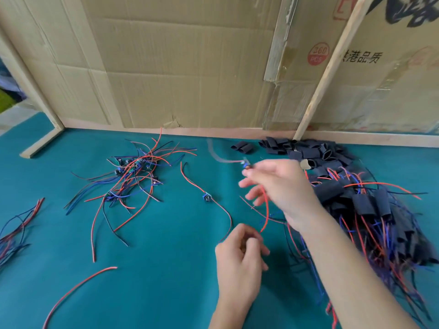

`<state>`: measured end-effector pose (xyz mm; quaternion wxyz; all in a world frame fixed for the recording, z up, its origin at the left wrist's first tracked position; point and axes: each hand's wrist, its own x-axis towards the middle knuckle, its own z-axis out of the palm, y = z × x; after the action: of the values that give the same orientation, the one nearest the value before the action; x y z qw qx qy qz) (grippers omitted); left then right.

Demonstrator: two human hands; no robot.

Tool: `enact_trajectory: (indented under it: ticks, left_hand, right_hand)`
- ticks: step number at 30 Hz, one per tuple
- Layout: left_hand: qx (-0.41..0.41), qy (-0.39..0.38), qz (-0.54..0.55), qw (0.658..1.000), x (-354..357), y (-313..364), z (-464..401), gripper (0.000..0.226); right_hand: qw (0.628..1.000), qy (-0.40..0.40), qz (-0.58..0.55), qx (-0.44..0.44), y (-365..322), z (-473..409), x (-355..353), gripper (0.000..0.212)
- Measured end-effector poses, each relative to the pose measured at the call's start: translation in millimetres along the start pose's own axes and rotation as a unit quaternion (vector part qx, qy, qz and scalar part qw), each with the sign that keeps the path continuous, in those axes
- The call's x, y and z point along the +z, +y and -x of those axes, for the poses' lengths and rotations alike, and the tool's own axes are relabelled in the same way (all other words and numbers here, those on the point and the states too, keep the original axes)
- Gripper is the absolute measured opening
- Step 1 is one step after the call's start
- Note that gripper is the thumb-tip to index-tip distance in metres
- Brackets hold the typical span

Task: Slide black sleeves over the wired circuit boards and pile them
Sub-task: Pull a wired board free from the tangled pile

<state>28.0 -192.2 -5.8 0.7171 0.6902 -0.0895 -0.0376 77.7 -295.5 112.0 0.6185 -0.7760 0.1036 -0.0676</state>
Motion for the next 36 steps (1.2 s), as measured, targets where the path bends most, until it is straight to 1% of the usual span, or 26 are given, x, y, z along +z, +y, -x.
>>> enact_trajectory:
  ticks: [1, 2, 3, 5, 7, 8, 9, 10, 12, 14, 16, 17, 18, 19, 20, 21, 22, 24, 27, 28, 31, 32, 33, 34, 36]
  left_hand:
    - [-0.002, 0.037, 0.031, 0.999, -2, 0, 0, 0.022]
    - [0.0, 0.043, 0.044, 0.998, -11, 9, -3, 0.026]
    - [0.018, 0.046, 0.055, 0.997, -9, 11, 0, 0.029]
    - [0.017, 0.073, 0.092, 0.993, -1, 7, 2, 0.034]
    - [0.021, 0.079, 0.079, 0.993, -7, 3, -1, 0.033]
    - [0.012, 0.068, 0.075, 0.995, -8, 3, -1, 0.031]
    - [0.014, 0.055, 0.064, 0.996, -7, 3, 1, 0.029]
    - [0.021, 0.045, 0.051, 0.997, -7, 5, 4, 0.028]
    - [0.023, 0.042, 0.058, 0.997, -9, 10, 4, 0.023]
    - [0.011, 0.036, 0.075, 0.996, -11, 10, 3, 0.018]
    - [0.019, 0.045, 0.067, 0.997, -11, 10, 3, 0.012]
    - [0.021, 0.058, 0.063, 0.996, -10, 8, 3, 0.015]
    - [0.02, 0.071, 0.064, 0.995, -9, 7, 3, 0.019]
    - [0.024, 0.085, 0.07, 0.994, -8, 6, 3, 0.018]
    - [0.027, 0.096, 0.075, 0.992, -8, 6, 2, 0.014]
    - [0.028, 0.1, 0.076, 0.992, -8, 6, 2, 0.01]
    - [0.028, 0.101, 0.072, 0.992, -8, 6, 2, 0.01]
    - [0.031, 0.097, 0.063, 0.993, -7, 5, 1, 0.015]
    - [0.028, 0.093, 0.066, 0.993, -8, 5, 1, 0.026]
    - [0.026, 0.092, 0.067, 0.993, -8, 6, 0, 0.028]
    - [0.018, 0.087, 0.076, 0.993, -7, 4, -2, 0.035]
    - [0.018, 0.084, 0.083, 0.993, -7, 4, -3, 0.04]
    - [0.015, 0.081, 0.092, 0.992, -7, 4, -3, 0.049]
    - [0.011, 0.079, 0.098, 0.992, -9, 4, -3, 0.056]
    - [0.01, 0.072, 0.103, 0.992, -10, 5, -3, 0.06]
  right_hand:
    - [0.996, 0.003, -0.078, 0.033, 0, 9, -7, 0.012]
    - [0.99, -0.01, -0.124, 0.064, 3, 20, -10, 0.013]
    - [0.984, -0.03, -0.145, 0.095, 11, 33, -8, 0.015]
    - [0.975, -0.073, -0.149, 0.149, 30, 59, 1, 0.019]
    - [0.968, -0.098, -0.147, 0.178, 45, 76, 5, 0.022]
    - [0.967, -0.105, -0.139, 0.183, 49, 79, 3, 0.023]
    - [0.969, -0.116, -0.111, 0.186, 51, 79, 0, 0.023]
    - [0.972, -0.138, -0.057, 0.182, 50, 78, -5, 0.024]
    - [0.962, -0.199, 0.097, 0.157, 41, 73, -13, 0.023]
    - [0.929, -0.256, 0.245, 0.11, 29, 65, -20, 0.024]
    - [0.879, -0.281, 0.383, 0.045, 10, 53, -30, 0.026]
    - [0.867, -0.272, 0.417, 0.028, -1, 44, -34, 0.031]
    - [0.876, -0.245, 0.414, 0.024, -9, 32, -38, 0.034]
    - [0.892, -0.206, 0.402, 0.019, -16, 17, -41, 0.031]
    - [0.899, -0.167, 0.404, 0.009, -21, 0, -45, 0.026]
    - [0.894, -0.134, 0.428, 0.0, -24, -21, -48, 0.022]
    - [0.881, -0.11, 0.459, -0.001, -25, -43, -51, 0.019]
    - [0.849, -0.076, 0.521, 0.034, -20, -87, -59, 0.016]
    - [0.804, -0.068, 0.581, 0.111, 4, -135, -71, 0.02]
    - [0.795, -0.071, 0.589, 0.126, 13, -145, -73, 0.024]
    - [0.784, -0.065, 0.597, 0.157, 35, -163, -77, 0.054]
    - [0.784, -0.06, 0.594, 0.166, 41, -167, -77, 0.058]
    - [0.784, -0.054, 0.593, 0.173, 45, -169, -77, 0.057]
    - [0.786, -0.048, 0.591, 0.174, 47, -170, -76, 0.052]
    - [0.791, -0.027, 0.587, 0.168, 48, -168, -75, 0.028]
